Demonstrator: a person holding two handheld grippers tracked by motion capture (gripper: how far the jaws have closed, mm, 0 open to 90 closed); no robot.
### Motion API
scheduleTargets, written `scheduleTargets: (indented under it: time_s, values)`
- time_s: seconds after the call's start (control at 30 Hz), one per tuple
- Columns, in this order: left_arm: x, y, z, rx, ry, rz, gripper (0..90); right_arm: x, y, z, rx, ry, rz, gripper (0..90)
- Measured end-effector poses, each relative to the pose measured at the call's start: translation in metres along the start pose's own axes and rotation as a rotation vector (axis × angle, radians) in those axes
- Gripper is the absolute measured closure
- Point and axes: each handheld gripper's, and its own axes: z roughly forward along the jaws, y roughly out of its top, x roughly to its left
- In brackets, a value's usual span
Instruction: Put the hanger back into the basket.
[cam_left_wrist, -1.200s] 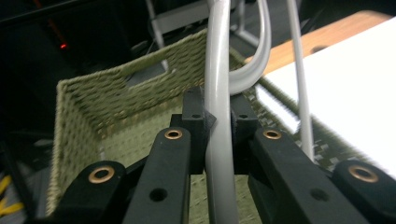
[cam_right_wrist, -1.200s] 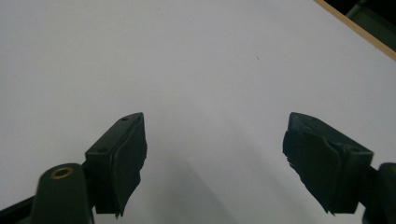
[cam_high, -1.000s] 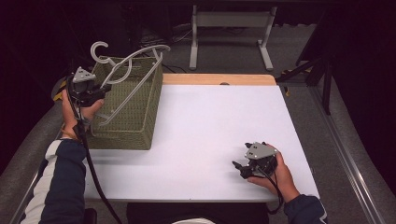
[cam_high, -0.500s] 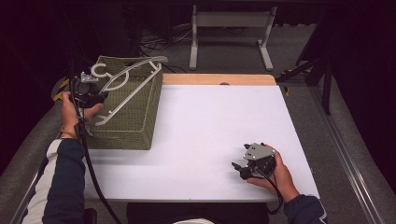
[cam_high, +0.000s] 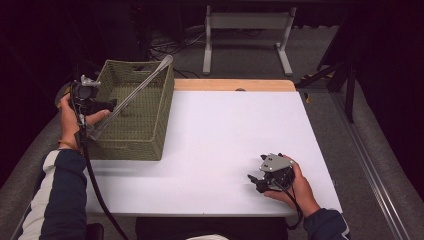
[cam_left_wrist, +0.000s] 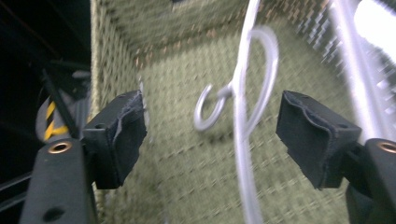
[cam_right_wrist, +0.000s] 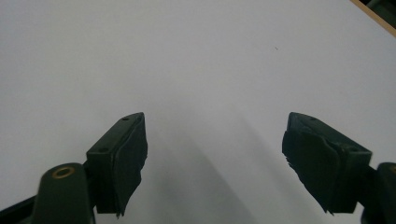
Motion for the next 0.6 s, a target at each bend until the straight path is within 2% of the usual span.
scheduleTargets:
  time_s: [0.03,0.07,0.13,0.2,0.23,0.3,0.33,0.4,0.53,0.6]
  values:
    - [-0.002,0.001,-0.003,-0.028,-0.01,-0.002,23.5,0.0,0.0,0.0,0.001,0.0,0.0,22.2]
    - [-0.002,0.001,-0.003,-0.028,-0.01,-0.002,22.7,0.0,0.0,0.0,0.003,0.001,0.0,22.2]
    - [-0.007,0.003,-0.01,-0.083,-0.041,-0.009,21.1,0.0,0.0,0.0,0.001,-0.002,-0.002,22.2]
    - [-0.015,0.006,-0.02,-0.157,-0.068,0.006,18.8,0.0,0.0,-0.001,-0.007,-0.01,0.001,22.3]
    - [-0.015,0.006,-0.02,-0.157,-0.068,0.006,17.6,0.0,0.0,-0.001,-0.007,-0.01,0.001,22.3]
    - [-0.023,0.008,-0.029,-0.221,-0.093,0.02,16.4,-0.001,0.001,-0.003,-0.019,-0.018,0.013,22.3]
    - [-0.023,0.008,-0.029,-0.221,-0.093,0.02,15.6,-0.001,0.001,-0.003,-0.019,-0.018,0.013,22.3]
    - [-0.029,0.009,-0.035,-0.26,-0.107,0.032,14.7,-0.002,0.001,-0.004,-0.027,-0.02,0.021,22.3]
    - [-0.041,0.01,-0.048,-0.33,-0.161,0.05,12.5,-0.004,0.002,-0.008,-0.051,-0.033,0.028,22.2]
    - [-0.049,0.01,-0.054,-0.351,-0.169,0.076,11.9,-0.005,0.003,-0.01,-0.07,-0.039,0.046,21.8]
